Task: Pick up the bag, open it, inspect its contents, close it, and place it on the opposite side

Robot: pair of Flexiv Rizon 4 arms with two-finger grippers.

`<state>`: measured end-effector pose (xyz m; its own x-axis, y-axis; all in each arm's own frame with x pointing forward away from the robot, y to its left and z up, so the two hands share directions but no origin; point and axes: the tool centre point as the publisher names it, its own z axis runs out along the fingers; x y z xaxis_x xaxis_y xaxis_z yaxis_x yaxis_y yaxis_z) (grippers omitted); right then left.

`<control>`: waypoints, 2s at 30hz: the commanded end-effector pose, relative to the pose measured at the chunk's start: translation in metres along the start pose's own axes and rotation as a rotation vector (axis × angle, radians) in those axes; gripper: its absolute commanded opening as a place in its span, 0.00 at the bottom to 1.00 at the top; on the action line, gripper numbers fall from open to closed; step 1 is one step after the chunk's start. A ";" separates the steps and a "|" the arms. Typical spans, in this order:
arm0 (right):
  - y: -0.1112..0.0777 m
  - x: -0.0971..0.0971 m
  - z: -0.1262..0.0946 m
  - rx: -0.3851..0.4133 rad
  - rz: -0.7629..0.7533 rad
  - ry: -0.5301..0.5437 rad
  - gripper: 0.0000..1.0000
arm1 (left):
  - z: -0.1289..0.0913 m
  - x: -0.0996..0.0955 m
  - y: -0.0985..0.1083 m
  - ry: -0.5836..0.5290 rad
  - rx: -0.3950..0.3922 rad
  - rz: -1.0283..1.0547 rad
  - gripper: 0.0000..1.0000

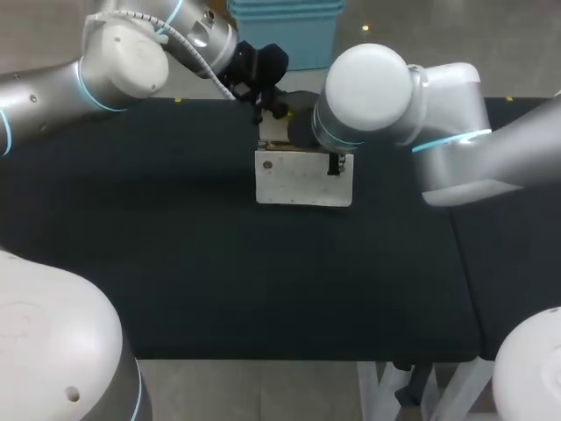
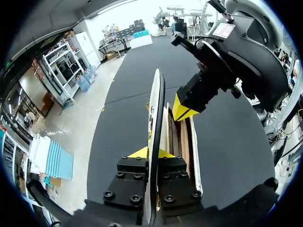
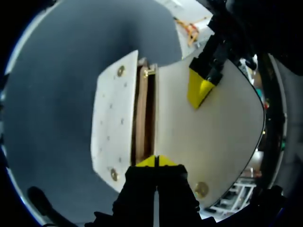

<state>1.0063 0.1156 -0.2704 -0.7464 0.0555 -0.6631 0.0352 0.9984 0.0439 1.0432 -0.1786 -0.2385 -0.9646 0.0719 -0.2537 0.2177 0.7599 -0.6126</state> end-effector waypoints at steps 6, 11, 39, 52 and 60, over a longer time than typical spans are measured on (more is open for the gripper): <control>0.002 -0.005 0.011 0.020 -0.010 0.017 0.00 | -0.004 0.002 -0.002 -0.011 0.003 -0.001 0.00; -0.003 0.001 0.025 0.028 0.000 0.049 0.00 | -0.004 0.002 -0.002 -0.009 0.009 -0.001 0.00; 0.003 0.030 0.017 0.002 0.001 0.078 0.00 | 0.002 0.002 0.004 -0.044 0.016 -0.049 0.00; 0.000 0.022 0.028 0.010 -0.019 0.115 0.00 | 0.000 0.007 0.004 -0.049 0.062 -0.007 0.00; 0.003 0.034 0.032 0.031 -0.051 0.197 0.00 | 0.000 0.007 0.005 -0.051 0.087 -0.030 0.00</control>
<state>0.9990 0.1156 -0.3142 -0.8502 0.0082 -0.5264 0.0066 1.0000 0.0048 1.0379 -0.1765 -0.2420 -0.9618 0.0180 -0.2732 0.2049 0.7089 -0.6749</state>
